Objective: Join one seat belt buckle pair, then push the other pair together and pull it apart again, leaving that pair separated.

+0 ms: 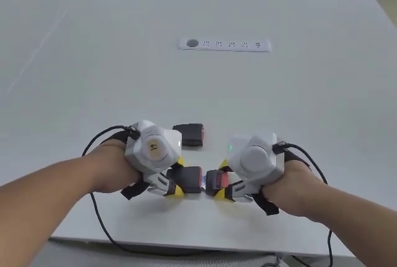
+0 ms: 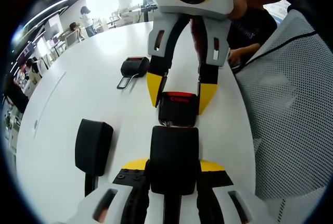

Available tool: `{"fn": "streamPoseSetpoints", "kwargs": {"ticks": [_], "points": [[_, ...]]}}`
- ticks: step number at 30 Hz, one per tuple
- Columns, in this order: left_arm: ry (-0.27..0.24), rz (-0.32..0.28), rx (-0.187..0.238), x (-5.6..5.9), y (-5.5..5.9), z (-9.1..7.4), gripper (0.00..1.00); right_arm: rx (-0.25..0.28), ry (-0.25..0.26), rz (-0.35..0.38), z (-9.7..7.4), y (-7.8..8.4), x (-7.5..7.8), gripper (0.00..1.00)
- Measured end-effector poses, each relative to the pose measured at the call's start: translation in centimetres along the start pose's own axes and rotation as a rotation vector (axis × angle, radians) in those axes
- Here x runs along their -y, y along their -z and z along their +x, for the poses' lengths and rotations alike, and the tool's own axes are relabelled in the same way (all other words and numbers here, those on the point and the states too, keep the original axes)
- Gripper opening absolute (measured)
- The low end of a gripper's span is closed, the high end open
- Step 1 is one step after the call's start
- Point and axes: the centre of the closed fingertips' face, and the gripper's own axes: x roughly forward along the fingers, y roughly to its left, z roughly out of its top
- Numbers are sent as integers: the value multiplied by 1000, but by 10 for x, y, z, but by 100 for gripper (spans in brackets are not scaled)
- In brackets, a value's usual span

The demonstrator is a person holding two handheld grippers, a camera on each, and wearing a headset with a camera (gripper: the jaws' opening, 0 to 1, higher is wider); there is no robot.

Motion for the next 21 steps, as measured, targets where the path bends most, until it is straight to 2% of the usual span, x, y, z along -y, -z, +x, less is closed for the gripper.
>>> {"fn": "streamPoseSetpoints", "kwargs": {"ticks": [5,8,10,13,17,21], "points": [[-10,-27,4,-4,6,1,36,2,-1,-4,-3,1,-1,33],[-20,-35,-20,-4,10,0,36,19,5,3,-6,-2,-1,33],[-29,-15,-40,-3,12,-2,37,28,2,20,-12,-4,-1,34],[-33,-11,-26,-5,10,-9,37,40,8,34,-18,-7,0,35],[-64,-2,7,-7,-1,-24,40,46,12,40,-26,-7,-2,33],[-74,5,22,-7,-7,-35,40,59,36,46,-41,-7,5,33]]}}
